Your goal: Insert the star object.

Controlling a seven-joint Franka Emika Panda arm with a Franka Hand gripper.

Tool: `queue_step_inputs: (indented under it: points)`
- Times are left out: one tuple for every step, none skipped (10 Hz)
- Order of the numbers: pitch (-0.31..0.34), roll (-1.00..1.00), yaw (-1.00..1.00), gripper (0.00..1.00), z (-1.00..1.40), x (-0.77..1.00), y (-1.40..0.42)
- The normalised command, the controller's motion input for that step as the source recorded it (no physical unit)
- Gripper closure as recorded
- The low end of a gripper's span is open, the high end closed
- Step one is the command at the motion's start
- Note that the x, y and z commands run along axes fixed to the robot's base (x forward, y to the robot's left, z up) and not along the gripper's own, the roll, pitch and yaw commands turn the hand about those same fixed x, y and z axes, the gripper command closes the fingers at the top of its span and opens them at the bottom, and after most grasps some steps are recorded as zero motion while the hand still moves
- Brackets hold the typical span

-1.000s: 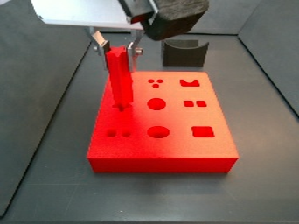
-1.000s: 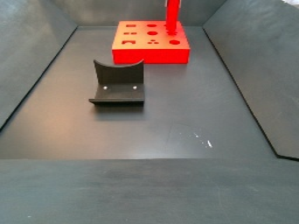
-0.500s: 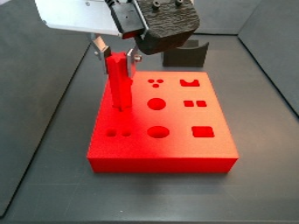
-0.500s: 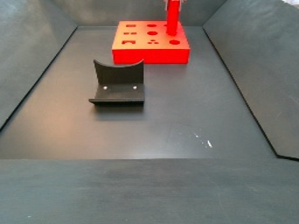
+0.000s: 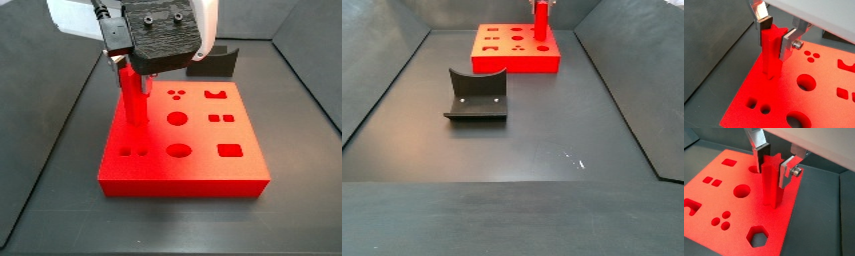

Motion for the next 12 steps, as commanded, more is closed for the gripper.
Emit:
queue_step_inputs:
  points:
    - [0.007, 0.03, 0.0, 1.0, -0.05, 0.0, 0.0]
    - [0.0, 0.05, -0.04, 1.0, -0.48, 0.0, 0.0]
    - [0.0, 0.09, -0.11, 1.0, -0.96, 0.05, -0.01]
    - [0.021, 0.08, -0.14, 1.0, -1.0, 0.21, -0.03]
    - [0.034, 0.04, -0.19, 1.0, -1.0, 0.3, -0.02]
    - [0.026, 0.0, -0.21, 1.0, -1.0, 0.3, -0.02]
    - [0.034, 0.0, -0.2, 1.0, -1.0, 0.27, 0.0]
    - [0.09, 0.02, -0.19, 1.0, -1.0, 0.2, 0.0]
    - [0.071, 0.0, -0.2, 1.0, -1.0, 0.0, 0.0]
    - [0.051, 0.0, -0.12, 1.0, -0.95, -0.35, 0.02]
    - [0.029, 0.04, -0.09, 1.0, -0.76, -0.15, 0.0]
    - [0.019, 0.01, -0.12, 1.0, -0.65, -0.04, 0.0]
